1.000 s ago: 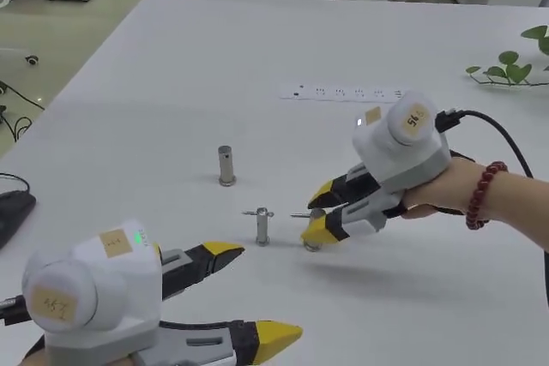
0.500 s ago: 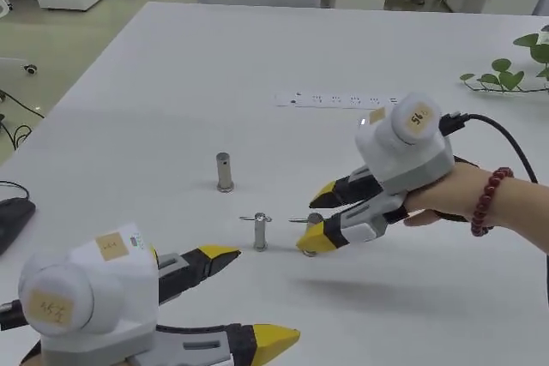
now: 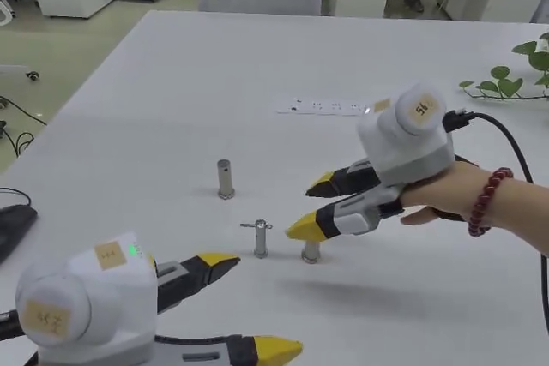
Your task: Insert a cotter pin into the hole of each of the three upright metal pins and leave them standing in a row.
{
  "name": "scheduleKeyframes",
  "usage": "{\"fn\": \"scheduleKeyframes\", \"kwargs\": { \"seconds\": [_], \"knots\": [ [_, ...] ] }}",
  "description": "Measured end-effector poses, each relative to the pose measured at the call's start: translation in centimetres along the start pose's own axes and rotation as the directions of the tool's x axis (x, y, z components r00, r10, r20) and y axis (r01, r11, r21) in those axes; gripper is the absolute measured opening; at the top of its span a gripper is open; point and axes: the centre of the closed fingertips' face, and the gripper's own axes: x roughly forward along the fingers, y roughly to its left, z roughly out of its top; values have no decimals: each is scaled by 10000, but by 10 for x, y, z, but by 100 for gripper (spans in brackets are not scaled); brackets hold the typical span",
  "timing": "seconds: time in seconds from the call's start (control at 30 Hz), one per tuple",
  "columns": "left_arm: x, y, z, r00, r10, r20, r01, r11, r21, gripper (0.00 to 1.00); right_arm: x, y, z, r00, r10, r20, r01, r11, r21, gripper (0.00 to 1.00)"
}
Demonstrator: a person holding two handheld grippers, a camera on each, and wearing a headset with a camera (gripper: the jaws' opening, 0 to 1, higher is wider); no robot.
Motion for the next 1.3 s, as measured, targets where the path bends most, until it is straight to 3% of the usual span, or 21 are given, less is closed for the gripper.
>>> {"fn": "scheduleKeyframes", "kwargs": {
  "seconds": [0.27,0.53,0.9,1.3],
  "knots": [
    [-3,3,1,9999,104,20,-104,9999,-23,72,8,-11,18,9974,-453,553,438,9987,271,49],
    [-4,5,1,9998,197,103,-195,9998,-106,72,20,-25,39,9883,-919,1219,867,9951,475,49],
    [-4,14,-1,9987,474,163,-473,9989,-77,78,46,-44,49,9783,-1405,1525,1279,9877,895,48],
    [-5,26,0,9953,909,324,-907,9959,-63,88,76,-56,57,9731,-1504,1745,1365,9866,893,45]
  ]
}}
